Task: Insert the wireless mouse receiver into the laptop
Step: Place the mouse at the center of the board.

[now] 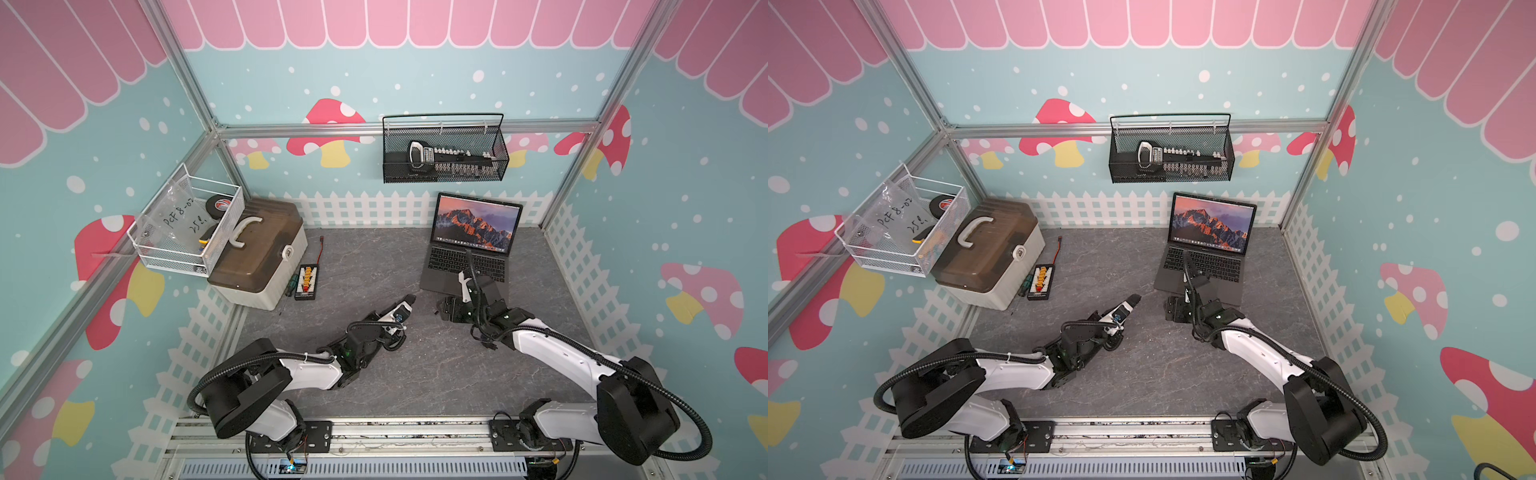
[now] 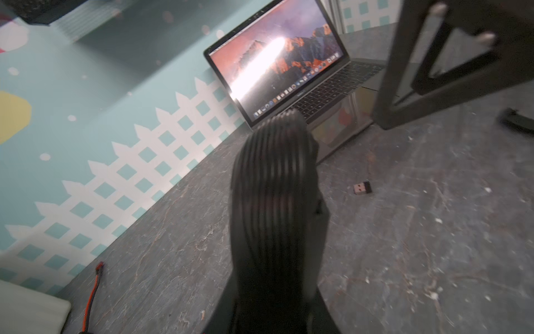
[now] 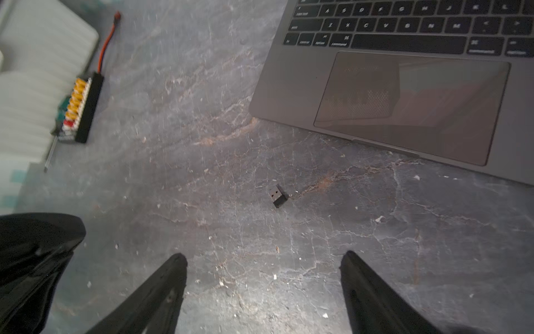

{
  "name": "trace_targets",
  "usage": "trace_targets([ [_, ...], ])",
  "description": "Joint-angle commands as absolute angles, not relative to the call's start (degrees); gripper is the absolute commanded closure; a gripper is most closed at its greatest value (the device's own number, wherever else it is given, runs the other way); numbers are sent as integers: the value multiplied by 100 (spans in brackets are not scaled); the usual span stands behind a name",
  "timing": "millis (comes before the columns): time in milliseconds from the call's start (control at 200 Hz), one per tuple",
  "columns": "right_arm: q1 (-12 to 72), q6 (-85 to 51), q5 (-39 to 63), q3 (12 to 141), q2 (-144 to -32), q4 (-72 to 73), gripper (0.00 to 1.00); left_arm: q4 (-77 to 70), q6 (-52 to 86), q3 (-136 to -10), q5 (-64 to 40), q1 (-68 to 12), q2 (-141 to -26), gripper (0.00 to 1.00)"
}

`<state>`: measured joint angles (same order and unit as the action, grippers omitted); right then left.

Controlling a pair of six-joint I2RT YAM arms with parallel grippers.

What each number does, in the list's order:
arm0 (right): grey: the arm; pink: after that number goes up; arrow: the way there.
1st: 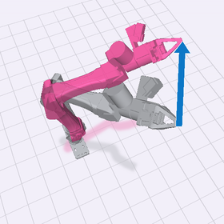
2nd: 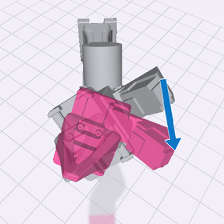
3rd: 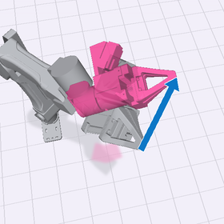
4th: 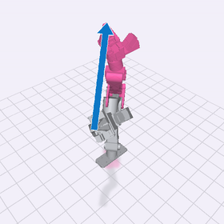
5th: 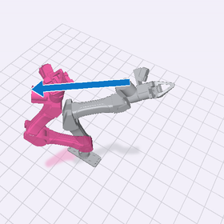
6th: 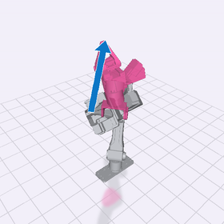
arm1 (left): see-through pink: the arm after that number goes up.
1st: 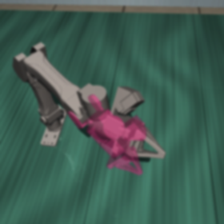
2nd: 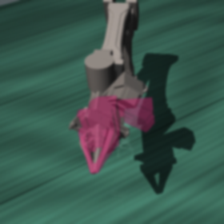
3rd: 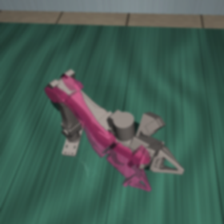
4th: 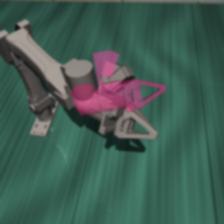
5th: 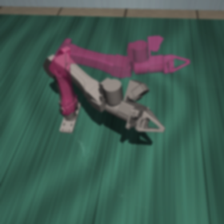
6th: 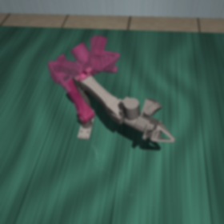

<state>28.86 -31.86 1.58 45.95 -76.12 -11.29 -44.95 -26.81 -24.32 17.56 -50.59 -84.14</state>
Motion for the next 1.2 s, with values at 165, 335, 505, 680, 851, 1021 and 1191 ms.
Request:
trace_targets([
  [165, 2873, -522, -18, 5766, -8383, -2743, 17, -2350, -4903, -3066, 2789, -5871, -8478, 100],
  [335, 2626, -401, -301, 6154, -8876, -2880, 19, -2136, -5331, -3039, 3160, -6139, -8674, 96],
  [505, 2046, -647, 180, 6329, -9042, -2594, 18, -2922, -6205, -2819, 3783, -6566, -9439, 97],
  [680, 2030, -325, 444, 6608, -9443, -2794, 18, -4256, -6979, -2816, 4277, -6815, -10421, 96],
  [851, 1673, -780, -24, 6896, -9622, -2992, 17, -3934, -6995, -3005, 4214, -6976, -10517, 82],
  [1021, 1167, -956, 116, 6659, -9353, -2696, 13, -897, -5736, -3401, 3423, -6964, -9341, 35],
  [1191, 539, -1409, 5, 6466, -9236, -2496, 8, 2503, -4304, -4314, 2516, -6969, -8563, 1],
])
